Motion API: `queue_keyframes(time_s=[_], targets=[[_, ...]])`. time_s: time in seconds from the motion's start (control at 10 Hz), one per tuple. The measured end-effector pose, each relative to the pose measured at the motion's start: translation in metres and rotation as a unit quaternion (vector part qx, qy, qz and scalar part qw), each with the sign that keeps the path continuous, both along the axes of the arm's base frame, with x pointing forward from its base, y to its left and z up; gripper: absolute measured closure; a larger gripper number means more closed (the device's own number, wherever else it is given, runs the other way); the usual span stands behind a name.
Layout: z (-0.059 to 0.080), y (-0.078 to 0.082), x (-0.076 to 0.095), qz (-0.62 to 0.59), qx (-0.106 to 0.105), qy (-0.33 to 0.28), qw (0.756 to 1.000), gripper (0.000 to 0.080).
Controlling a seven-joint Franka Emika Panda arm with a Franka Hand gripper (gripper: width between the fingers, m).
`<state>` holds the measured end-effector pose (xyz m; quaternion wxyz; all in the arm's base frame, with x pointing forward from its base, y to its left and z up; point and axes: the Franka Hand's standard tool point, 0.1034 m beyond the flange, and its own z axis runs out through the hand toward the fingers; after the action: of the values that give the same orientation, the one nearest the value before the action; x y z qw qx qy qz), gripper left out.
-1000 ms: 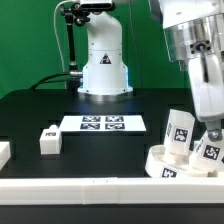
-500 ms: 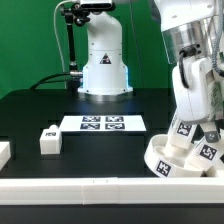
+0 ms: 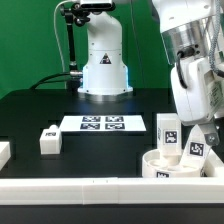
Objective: Assemble stool
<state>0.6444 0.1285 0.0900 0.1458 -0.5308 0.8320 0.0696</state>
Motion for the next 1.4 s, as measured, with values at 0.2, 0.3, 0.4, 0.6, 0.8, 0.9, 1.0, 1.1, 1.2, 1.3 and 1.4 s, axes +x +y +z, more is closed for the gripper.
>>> queue_keyframes(time_s=[0.2,0.3,0.4,0.6,0.8,0.9,1.0,1.1,1.2,1.3,1.4], targets=[[0.02,-0.016,0.003,0.059,-0.015,-0.031,0.998,0.0157],[0.027,-0.027,0.004,0.1,-0.023,-0.044,0.994,0.0157],[0.03,-0.036,0.007,0.111,-0.028,-0.052,0.992,0.0151],[0.026,-0.028,0.005,0.114,-0.028,-0.049,0.992,0.015],[0.025,-0.029,0.005,0.114,-0.028,-0.048,0.992,0.015],[0.025,-0.03,0.003,0.141,-0.032,-0.051,0.988,0.015],[0.022,-0.035,-0.002,0.206,-0.034,-0.051,0.977,0.015],[0.021,-0.047,-0.003,0.272,-0.049,-0.07,0.959,0.015],[0.019,-0.065,-0.003,0.334,-0.064,-0.087,0.936,0.015],[0.019,-0.081,-0.002,0.362,-0.071,-0.096,0.924,0.015],[0.018,-0.092,-0.002,0.375,-0.075,-0.1,0.919,0.015]])
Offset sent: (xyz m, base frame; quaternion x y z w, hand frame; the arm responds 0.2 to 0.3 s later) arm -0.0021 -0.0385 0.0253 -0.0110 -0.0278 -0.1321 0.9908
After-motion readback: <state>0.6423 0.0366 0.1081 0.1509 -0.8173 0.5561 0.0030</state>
